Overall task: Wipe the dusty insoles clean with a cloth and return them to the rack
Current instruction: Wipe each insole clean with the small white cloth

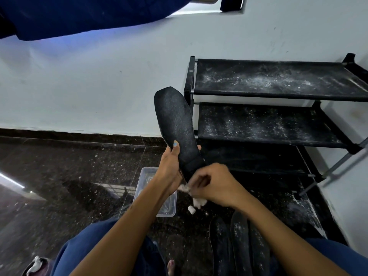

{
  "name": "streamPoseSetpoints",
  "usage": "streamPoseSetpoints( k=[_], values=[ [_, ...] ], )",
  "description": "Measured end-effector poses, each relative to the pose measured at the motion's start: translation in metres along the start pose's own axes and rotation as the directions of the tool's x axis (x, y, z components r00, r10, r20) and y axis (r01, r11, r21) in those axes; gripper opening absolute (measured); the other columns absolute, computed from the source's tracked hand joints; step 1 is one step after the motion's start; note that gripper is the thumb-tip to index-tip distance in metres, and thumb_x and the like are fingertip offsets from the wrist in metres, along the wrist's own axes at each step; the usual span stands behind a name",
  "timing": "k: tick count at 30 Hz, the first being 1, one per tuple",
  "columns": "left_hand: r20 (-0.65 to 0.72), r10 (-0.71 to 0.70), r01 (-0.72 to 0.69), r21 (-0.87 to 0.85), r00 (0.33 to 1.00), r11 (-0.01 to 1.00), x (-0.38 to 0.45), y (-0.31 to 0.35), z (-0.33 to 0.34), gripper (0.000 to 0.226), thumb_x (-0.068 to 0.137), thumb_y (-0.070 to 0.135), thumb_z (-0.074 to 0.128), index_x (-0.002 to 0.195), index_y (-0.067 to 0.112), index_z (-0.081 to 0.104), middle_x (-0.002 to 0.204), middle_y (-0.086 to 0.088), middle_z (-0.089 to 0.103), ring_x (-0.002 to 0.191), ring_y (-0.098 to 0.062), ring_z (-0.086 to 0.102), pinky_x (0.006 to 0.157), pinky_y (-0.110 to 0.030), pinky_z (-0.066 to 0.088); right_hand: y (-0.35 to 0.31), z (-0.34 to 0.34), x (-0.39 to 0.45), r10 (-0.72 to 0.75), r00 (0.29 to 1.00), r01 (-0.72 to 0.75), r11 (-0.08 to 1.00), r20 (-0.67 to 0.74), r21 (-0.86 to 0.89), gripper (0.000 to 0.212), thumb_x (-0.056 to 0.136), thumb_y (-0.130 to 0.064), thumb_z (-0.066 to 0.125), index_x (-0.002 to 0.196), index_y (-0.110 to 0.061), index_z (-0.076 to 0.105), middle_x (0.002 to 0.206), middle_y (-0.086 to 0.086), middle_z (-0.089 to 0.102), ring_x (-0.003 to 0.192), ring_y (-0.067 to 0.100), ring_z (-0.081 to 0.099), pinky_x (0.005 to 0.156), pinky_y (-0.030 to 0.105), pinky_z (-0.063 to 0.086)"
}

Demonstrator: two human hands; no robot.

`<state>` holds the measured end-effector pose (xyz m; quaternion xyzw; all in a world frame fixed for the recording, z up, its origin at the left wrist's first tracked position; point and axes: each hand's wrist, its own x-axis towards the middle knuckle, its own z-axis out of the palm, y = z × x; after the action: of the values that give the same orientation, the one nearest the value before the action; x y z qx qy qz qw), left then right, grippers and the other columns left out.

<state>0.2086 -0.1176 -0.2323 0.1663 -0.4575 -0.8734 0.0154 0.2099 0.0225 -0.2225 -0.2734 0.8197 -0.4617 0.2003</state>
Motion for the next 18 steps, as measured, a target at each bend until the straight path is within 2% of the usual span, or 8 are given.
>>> streamPoseSetpoints(
  k=[2,3,5,8,11,15,16,18],
  values=[
    [-0.006,0.0,0.0,0.035,1.0,0.999,0.001,0.0,-0.001,0.037,0.103,0.031,0.029,0.128,0.009,0.047,0.113,-0.022,0.066,0.099,-0.03,0.066,0.093,-0.05,0.05,0.002,-0.008,0.003,-0.013,0.974,0.037,0.994,-0.224,0.103,0.008,0.072,-0.007,0.077,0.074,-0.015,0.074,0.068,-0.002,0.07,0.06,0.001,0.062,0.059,0.015,0.049],
    [-0.002,-0.011,0.011,0.055,1.0,0.998,0.001,0.0,-0.002,0.039,0.103,0.032,0.029,0.13,0.008,0.046,0.114,-0.021,0.066,0.101,-0.031,0.066,0.092,-0.05,0.05,0.005,-0.009,0.004,-0.024,0.945,0.054,0.995,-0.325,0.084,0.01,0.073,-0.007,0.075,0.075,-0.017,0.074,0.068,-0.003,0.07,0.06,0.002,0.062,0.06,0.016,0.05],
    [0.019,-0.039,0.038,0.08,0.999,0.996,0.0,-0.001,-0.002,0.042,0.103,0.033,0.029,0.132,0.007,0.045,0.112,-0.018,0.068,0.098,-0.028,0.068,0.086,-0.045,0.055,0.01,-0.005,0.007,-0.052,0.902,0.047,0.999,-0.428,-0.024,0.013,0.075,-0.008,0.073,0.079,-0.021,0.074,0.07,-0.008,0.069,0.062,0.002,0.062,0.063,0.018,0.052],
    [0.054,-0.069,0.063,0.101,0.996,0.993,-0.001,-0.001,-0.003,0.044,0.103,0.033,0.029,0.131,0.004,0.047,0.112,-0.018,0.068,0.095,-0.027,0.069,0.082,-0.04,0.057,0.018,0.005,0.009,-0.103,0.879,0.034,0.987,-0.466,-0.155,0.016,0.078,-0.01,0.071,0.088,-0.023,0.074,0.078,-0.011,0.067,0.066,0.002,0.063,0.066,0.022,0.054],
    [0.053,-0.062,0.056,0.11,0.997,0.992,-0.001,-0.002,-0.004,0.04,0.104,0.028,0.03,0.13,0.004,0.047,0.112,-0.018,0.068,0.097,-0.027,0.068,0.083,-0.04,0.056,0.019,0.009,0.009,-0.157,0.872,0.075,0.979,-0.463,-0.192,0.018,0.077,-0.007,0.07,0.088,-0.02,0.075,0.082,-0.008,0.066,0.067,0.002,0.063,0.067,0.02,0.054],
    [0.034,-0.049,0.045,0.094,0.998,0.995,-0.001,-0.004,-0.004,0.036,0.103,0.028,0.032,0.127,0.007,0.05,0.109,-0.017,0.069,0.096,-0.028,0.068,0.077,-0.038,0.057,0.014,0.016,0.005,-0.213,0.94,0.158,0.964,-0.268,-0.212,0.016,0.074,-0.004,0.069,0.085,-0.015,0.075,0.08,-0.002,0.066,0.063,0.006,0.062,0.065,0.025,0.054],
    [0.037,-0.049,0.045,0.093,0.998,0.995,-0.001,-0.003,-0.005,0.036,0.103,0.028,0.032,0.126,0.007,0.05,0.11,-0.017,0.069,0.096,-0.028,0.068,0.077,-0.038,0.057,0.014,0.015,0.006,-0.21,0.938,0.156,0.966,-0.277,-0.204,0.016,0.075,-0.004,0.068,0.086,-0.014,0.074,0.081,-0.001,0.066,0.062,0.006,0.062,0.064,0.026,0.055],
    [0.052,-0.051,0.046,0.098,0.997,0.994,-0.001,-0.003,-0.004,0.036,0.103,0.027,0.032,0.125,0.006,0.051,0.112,-0.017,0.068,0.095,-0.026,0.069,0.079,-0.039,0.057,0.018,0.011,0.009,-0.223,0.885,0.147,0.967,-0.41,-0.209,0.017,0.078,-0.003,0.067,0.089,-0.014,0.074,0.082,-0.002,0.065,0.062,0.003,0.062,0.064,0.022,0.054]
  ],
)
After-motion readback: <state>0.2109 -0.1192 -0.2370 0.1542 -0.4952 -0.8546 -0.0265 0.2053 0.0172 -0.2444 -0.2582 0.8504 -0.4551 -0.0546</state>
